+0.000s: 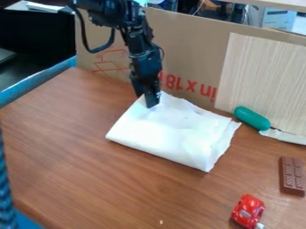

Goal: Unfolded the cloth from bottom left in a half way manner

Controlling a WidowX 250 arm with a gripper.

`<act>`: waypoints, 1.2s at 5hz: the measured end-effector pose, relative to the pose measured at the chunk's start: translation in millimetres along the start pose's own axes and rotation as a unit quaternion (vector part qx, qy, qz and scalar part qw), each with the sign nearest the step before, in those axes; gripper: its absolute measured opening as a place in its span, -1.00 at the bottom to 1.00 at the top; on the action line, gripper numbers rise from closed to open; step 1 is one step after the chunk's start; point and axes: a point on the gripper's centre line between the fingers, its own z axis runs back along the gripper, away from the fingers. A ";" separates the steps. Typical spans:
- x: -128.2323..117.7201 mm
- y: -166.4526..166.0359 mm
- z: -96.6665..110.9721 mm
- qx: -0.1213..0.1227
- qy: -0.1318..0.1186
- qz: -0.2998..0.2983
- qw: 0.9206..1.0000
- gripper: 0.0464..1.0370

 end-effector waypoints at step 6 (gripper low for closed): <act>-18.8 -74.8 38.7 -0.024 -0.099 -0.148 0.984 -0.98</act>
